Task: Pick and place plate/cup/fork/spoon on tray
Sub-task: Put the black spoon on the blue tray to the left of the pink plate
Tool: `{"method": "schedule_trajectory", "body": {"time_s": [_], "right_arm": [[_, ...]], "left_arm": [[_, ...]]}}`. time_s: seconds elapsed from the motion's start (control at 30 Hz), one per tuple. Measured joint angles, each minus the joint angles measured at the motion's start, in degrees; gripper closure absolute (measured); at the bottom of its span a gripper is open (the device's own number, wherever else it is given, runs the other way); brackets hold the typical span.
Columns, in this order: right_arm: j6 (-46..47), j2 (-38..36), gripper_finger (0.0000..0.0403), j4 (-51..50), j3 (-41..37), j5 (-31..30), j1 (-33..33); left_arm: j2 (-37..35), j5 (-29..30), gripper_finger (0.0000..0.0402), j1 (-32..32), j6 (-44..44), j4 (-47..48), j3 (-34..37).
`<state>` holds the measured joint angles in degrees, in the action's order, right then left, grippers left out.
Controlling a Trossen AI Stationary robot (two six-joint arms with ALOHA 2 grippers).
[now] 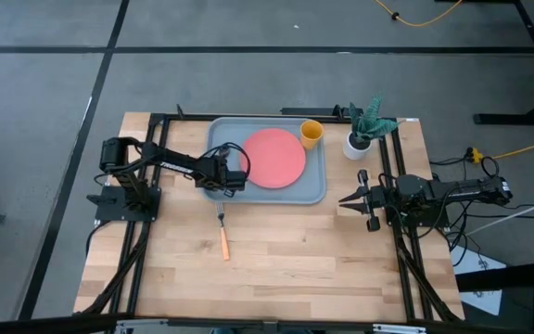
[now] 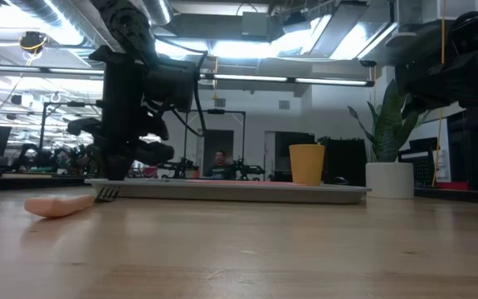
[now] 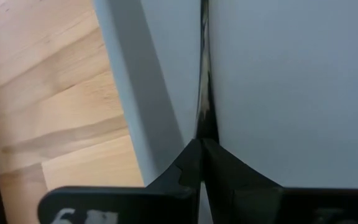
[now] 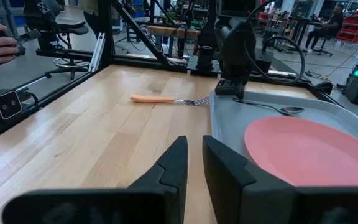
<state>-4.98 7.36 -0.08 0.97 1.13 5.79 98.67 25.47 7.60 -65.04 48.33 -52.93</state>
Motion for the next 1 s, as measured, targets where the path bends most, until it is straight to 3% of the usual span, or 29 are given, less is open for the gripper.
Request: {"method": "schedule_trajectory", "body": {"time_s": [1.0], "right_arm": [[0.0,0.0,0.0347,0.0,0.0,0.0,0.0]], "left_arm": [[0.0,-2.9,0.0392,0.0,-0.2,-2.6,0.0]]}}
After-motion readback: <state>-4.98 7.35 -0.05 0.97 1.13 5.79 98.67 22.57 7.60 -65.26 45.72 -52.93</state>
